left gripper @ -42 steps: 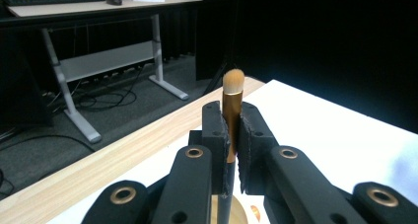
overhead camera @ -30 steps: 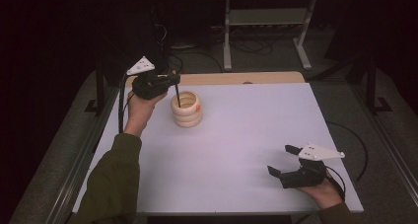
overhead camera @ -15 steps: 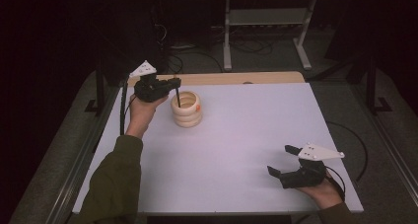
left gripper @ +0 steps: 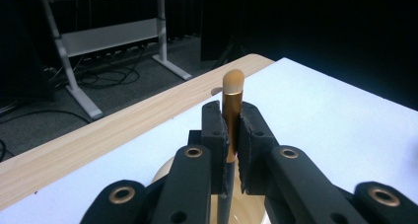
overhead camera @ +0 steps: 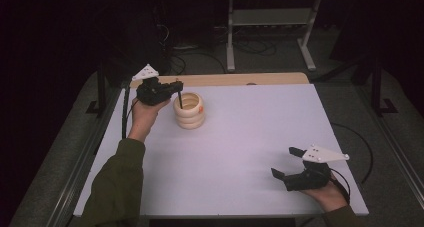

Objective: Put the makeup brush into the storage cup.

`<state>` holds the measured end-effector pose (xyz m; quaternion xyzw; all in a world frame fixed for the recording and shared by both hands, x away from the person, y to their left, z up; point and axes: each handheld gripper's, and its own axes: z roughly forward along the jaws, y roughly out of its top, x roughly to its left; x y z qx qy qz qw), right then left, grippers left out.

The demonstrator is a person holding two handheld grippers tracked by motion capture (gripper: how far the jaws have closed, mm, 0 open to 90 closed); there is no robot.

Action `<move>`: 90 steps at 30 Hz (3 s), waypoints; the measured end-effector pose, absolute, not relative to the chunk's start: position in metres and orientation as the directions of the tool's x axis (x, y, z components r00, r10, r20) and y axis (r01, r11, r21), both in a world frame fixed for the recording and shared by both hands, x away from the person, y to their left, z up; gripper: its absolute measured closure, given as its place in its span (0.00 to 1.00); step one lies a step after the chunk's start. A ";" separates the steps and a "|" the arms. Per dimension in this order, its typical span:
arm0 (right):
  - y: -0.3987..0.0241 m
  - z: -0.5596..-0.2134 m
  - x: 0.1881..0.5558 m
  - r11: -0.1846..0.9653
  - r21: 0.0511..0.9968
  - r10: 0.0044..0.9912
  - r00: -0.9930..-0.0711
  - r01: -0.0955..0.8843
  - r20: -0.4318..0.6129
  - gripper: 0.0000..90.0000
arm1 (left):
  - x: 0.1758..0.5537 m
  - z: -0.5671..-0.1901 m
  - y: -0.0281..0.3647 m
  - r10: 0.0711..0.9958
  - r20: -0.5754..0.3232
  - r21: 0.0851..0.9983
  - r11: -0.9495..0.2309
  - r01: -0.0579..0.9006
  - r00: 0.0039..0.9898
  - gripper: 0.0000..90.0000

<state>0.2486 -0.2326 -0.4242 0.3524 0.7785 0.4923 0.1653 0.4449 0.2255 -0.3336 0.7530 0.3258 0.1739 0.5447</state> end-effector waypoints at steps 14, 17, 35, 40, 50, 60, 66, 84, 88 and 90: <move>-0.232 -0.424 0.248 0.267 0.883 0.710 -0.698 0.386 0.091 0.04 | 0.446 -0.337 0.226 0.696 -0.087 0.932 -0.197 0.306 0.712 0.81; -0.232 -0.424 0.249 0.266 0.884 0.711 -0.698 0.385 0.091 0.04 | 0.447 -0.336 0.227 0.705 -0.099 0.935 -0.176 0.308 0.703 0.64; -0.232 -0.423 0.248 0.263 0.885 0.712 -0.697 0.384 0.090 0.04 | 0.440 -0.337 0.226 0.693 -0.063 0.906 -0.262 0.333 0.718 0.13; -0.232 -0.423 0.248 0.263 0.886 0.712 -0.697 0.383 0.089 0.04 | 0.432 -0.333 0.229 0.693 -0.063 0.911 -0.254 0.325 0.718 0.07; -0.232 -0.422 0.248 0.262 0.886 0.714 -0.695 0.382 0.088 0.04 | 0.418 -0.335 0.234 0.690 -0.067 0.900 -0.269 0.342 0.720 0.02; -0.234 -0.422 0.247 0.255 0.889 0.716 -0.692 0.380 0.090 0.04 | 0.400 -0.339 0.240 0.677 -0.080 0.900 -0.266 0.344 0.732 0.02; -0.234 -0.421 0.248 0.257 0.892 0.716 -0.693 0.373 0.084 0.04 | 0.389 -0.343 0.244 0.673 -0.084 0.894 -0.274 0.354 0.734 0.02; -0.230 -0.418 0.249 0.257 0.895 0.709 -0.700 0.366 0.083 0.04 | 0.354 -0.353 0.255 0.665 -0.095 0.899 -0.263 0.350 0.741 0.02; -0.230 -0.418 0.249 0.259 0.895 0.710 -0.700 0.364 0.079 0.04 | 0.344 -0.358 0.256 0.661 -0.096 0.900 -0.261 0.348 0.744 0.02; -0.231 -0.418 0.248 0.259 0.895 0.710 -0.699 0.364 0.079 0.04 | 0.341 -0.359 0.256 0.658 -0.096 0.899 -0.264 0.348 0.747 0.02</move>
